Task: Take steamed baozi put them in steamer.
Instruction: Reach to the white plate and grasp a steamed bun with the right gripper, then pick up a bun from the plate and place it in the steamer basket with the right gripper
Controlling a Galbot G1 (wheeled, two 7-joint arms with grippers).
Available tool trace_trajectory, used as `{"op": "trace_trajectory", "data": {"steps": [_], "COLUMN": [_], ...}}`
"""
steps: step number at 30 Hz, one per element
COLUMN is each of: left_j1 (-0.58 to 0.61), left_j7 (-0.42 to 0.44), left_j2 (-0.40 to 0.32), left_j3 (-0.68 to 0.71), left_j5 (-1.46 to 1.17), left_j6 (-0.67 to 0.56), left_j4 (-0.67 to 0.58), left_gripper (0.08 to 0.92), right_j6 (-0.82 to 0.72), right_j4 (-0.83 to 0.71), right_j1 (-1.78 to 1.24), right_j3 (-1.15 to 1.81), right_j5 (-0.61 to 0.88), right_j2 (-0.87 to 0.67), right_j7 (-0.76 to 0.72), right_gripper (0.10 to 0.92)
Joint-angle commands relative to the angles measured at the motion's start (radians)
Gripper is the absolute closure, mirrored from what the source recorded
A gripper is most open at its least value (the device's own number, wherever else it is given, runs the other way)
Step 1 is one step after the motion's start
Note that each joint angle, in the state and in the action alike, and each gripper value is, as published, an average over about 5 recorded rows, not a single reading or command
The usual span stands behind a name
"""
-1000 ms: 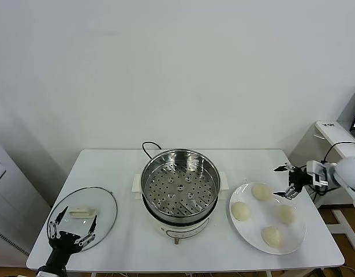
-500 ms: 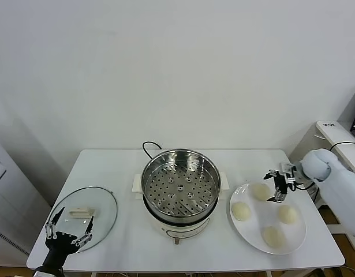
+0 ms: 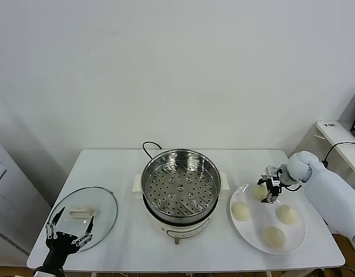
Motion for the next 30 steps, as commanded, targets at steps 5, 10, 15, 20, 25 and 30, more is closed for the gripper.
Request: {"op": "trace_trajectory", "data": {"steps": [5, 10, 15, 20, 25, 30], "left_j1": [0.004, 0.004, 0.003, -0.003, -0.005, -0.009], "left_j7": [0.001, 0.000, 0.000, -0.002, -0.003, -0.004], "left_j2": [0.001, 0.004, 0.007, 0.003, -0.012, -0.019], "left_j3": [-0.003, -0.010, -0.018, -0.031, -0.036, -0.036], "left_j5": [-0.004, -0.011, -0.022, -0.032, -0.040, -0.041], "left_j6": [-0.009, -0.011, -0.011, -0.013, -0.013, -0.014], "left_j4": [0.000, -0.001, -0.004, 0.001, -0.003, 0.004], "left_gripper": [0.177, 0.177, 0.177, 0.177, 0.177, 0.177], "right_j6": [-0.007, -0.009, 0.040, 0.156, 0.285, 0.420], "right_j4": [0.060, 0.170, 0.226, 0.246, 0.316, 0.349], "right_j1": [0.039, 0.268, 0.685, 1.025, 1.121, 1.004], "right_j3": [-0.062, -0.281, -0.614, -0.936, -1.034, -0.947], "right_j5": [0.032, 0.188, 0.410, 0.564, 0.551, 0.417], "right_j2": [-0.054, -0.150, -0.152, -0.023, 0.114, 0.256], "right_j7": [0.001, -0.013, -0.042, -0.061, -0.059, -0.044], "right_gripper": [0.627, 0.686, 0.712, 0.723, 0.756, 0.762]}}
